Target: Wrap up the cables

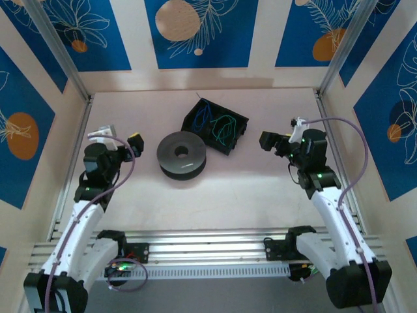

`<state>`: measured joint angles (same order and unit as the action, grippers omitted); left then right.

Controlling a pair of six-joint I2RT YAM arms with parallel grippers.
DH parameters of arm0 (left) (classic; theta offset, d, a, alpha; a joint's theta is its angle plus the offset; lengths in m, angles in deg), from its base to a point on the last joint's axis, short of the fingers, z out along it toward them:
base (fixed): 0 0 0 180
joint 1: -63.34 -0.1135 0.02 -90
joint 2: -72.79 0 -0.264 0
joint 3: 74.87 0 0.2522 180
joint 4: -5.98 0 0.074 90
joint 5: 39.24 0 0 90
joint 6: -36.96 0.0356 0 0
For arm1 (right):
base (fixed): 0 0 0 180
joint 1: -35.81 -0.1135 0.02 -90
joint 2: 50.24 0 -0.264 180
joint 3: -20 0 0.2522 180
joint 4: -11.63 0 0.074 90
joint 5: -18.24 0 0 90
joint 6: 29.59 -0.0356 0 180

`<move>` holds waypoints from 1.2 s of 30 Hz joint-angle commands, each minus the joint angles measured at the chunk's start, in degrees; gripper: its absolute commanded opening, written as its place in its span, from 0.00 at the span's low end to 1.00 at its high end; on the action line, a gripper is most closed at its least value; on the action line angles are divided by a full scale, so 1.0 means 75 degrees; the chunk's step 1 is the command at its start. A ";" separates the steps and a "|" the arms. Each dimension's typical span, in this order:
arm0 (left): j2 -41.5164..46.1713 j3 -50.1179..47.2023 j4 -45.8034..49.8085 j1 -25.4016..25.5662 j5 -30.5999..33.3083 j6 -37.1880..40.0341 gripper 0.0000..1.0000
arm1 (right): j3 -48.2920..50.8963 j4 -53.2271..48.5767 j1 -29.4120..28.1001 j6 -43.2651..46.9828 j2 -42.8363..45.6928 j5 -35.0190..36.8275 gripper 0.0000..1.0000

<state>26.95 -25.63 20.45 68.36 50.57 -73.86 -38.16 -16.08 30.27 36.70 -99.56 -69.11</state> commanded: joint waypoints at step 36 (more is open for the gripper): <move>-0.7823 -0.0464 -0.8937 -0.0259 -0.6484 -0.7210 0.30 | -0.1439 -0.2218 -0.0726 -0.1246 -0.2506 -0.2533 0.88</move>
<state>-28.62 -28.12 -28.03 67.26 5.70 -119.19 -47.43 -31.10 25.31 27.07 -118.01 -87.42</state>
